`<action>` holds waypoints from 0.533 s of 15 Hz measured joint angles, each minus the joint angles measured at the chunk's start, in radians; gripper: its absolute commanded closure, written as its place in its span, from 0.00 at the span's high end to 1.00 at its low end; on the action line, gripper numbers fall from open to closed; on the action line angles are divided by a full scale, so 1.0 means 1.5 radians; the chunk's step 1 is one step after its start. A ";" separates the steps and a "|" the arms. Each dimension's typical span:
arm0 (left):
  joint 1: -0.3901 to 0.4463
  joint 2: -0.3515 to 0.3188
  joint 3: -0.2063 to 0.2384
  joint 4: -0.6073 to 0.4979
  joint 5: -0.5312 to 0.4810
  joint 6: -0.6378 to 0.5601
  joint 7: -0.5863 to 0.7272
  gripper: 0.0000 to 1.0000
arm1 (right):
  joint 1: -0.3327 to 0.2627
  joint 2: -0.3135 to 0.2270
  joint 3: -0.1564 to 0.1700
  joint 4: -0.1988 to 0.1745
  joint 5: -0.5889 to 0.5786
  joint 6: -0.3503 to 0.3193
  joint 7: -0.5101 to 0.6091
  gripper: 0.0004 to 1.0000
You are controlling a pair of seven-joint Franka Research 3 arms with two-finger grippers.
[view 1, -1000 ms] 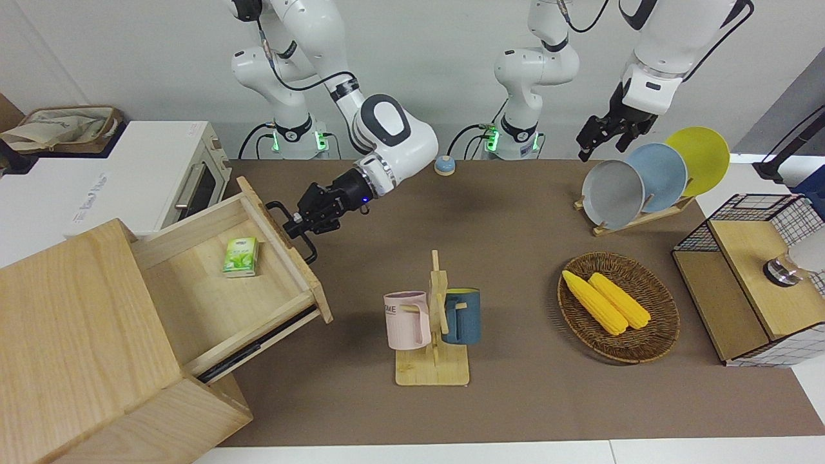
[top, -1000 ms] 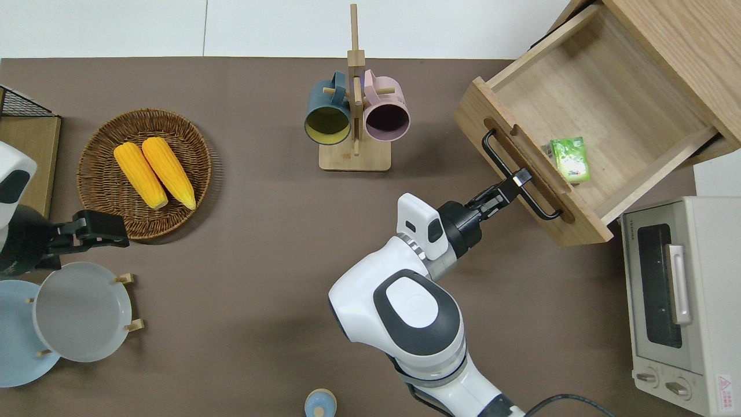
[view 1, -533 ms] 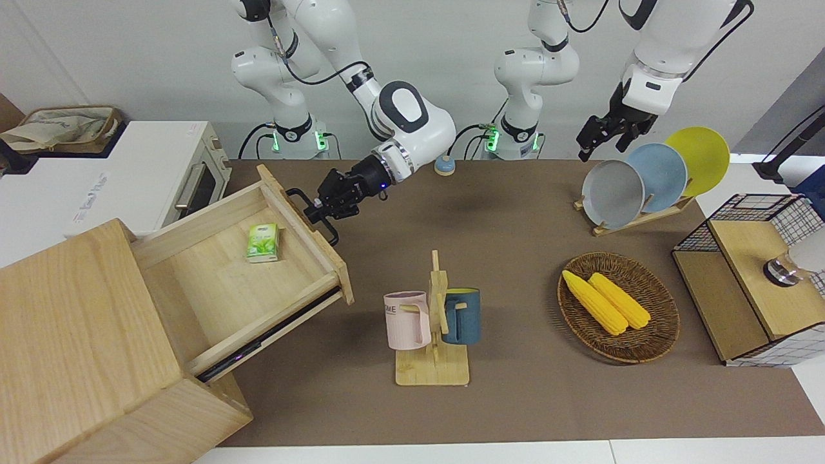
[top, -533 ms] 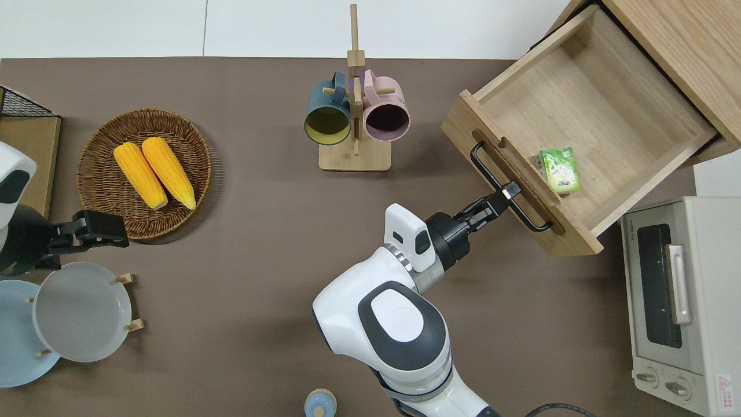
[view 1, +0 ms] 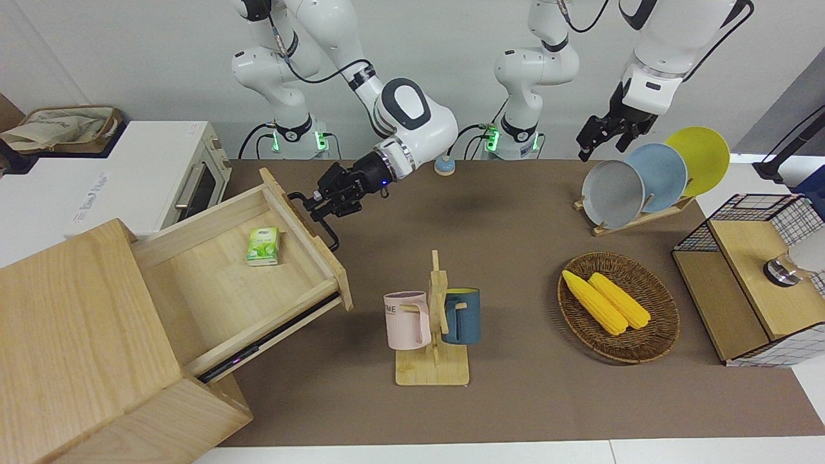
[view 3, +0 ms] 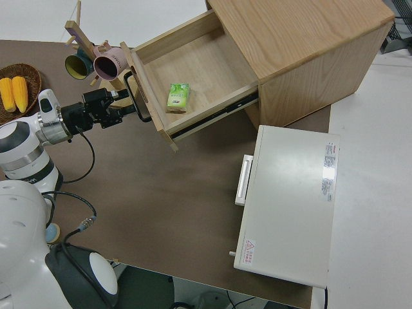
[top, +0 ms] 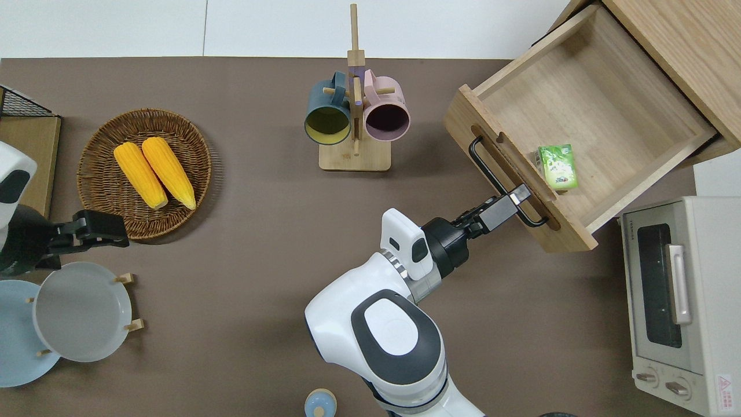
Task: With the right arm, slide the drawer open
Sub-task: 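Open the right gripper and back it away from the handle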
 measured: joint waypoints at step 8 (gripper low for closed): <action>0.000 0.000 0.000 0.000 0.000 0.000 0.000 0.99 | 0.021 -0.002 0.022 0.010 0.046 -0.025 0.001 0.99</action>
